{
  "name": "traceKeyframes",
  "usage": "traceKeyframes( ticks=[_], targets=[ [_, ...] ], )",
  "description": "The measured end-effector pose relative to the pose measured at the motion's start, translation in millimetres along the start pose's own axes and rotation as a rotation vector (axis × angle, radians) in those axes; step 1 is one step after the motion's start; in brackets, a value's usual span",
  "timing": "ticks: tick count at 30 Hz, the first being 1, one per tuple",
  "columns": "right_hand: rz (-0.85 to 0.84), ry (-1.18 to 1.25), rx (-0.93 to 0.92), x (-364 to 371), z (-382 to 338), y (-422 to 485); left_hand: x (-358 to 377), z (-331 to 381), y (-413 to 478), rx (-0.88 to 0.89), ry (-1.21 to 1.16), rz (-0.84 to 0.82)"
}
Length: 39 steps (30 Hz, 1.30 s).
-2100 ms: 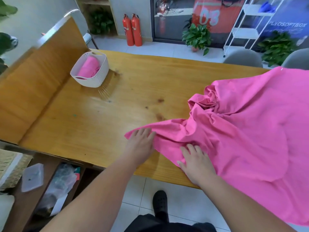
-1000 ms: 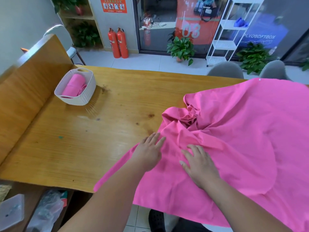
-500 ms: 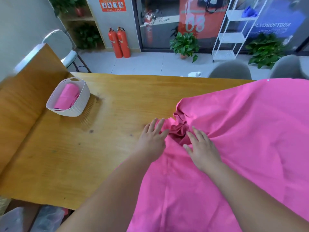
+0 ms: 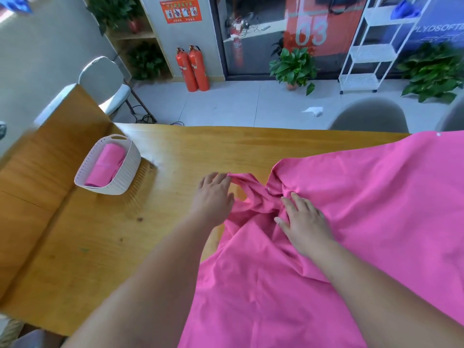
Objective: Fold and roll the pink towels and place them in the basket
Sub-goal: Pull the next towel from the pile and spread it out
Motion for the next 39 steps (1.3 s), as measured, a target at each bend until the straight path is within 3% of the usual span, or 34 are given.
traceKeyframes(
  ticks=[4, 7, 16, 23, 36, 39],
  targets=[
    [0.021, 0.007, -0.013, -8, -19, 25, -35, -38, 39, -0.191, 0.044, 0.205],
    [0.033, 0.021, -0.02, -7, -29, 45, -31, -45, 54, -0.24, 0.059, 0.227],
    [-0.06, -0.083, 0.065, 26, -43, 72, 76, -57, 16, -0.094, -0.112, -0.173],
    [-0.012, -0.094, 0.181, 29, -37, 109, 81, -119, 51, -0.054, -0.026, -0.079],
    [0.063, -0.134, 0.34, 36, -43, 185, 67, -265, 145, -0.024, 0.132, -0.314],
    [0.157, -0.206, 0.277, 25, -56, 201, 56, -245, 161, -0.071, 0.048, -0.232]
  ],
)
Point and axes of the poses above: each hand's wrist, its own y-axis towards the middle knuckle, its own x-axis out of the palm, z = x × y, the point moved 8 cm from there along y, towards the middle knuckle, and after that the axes turned 9 degrees about z, right-handed, at the moved point
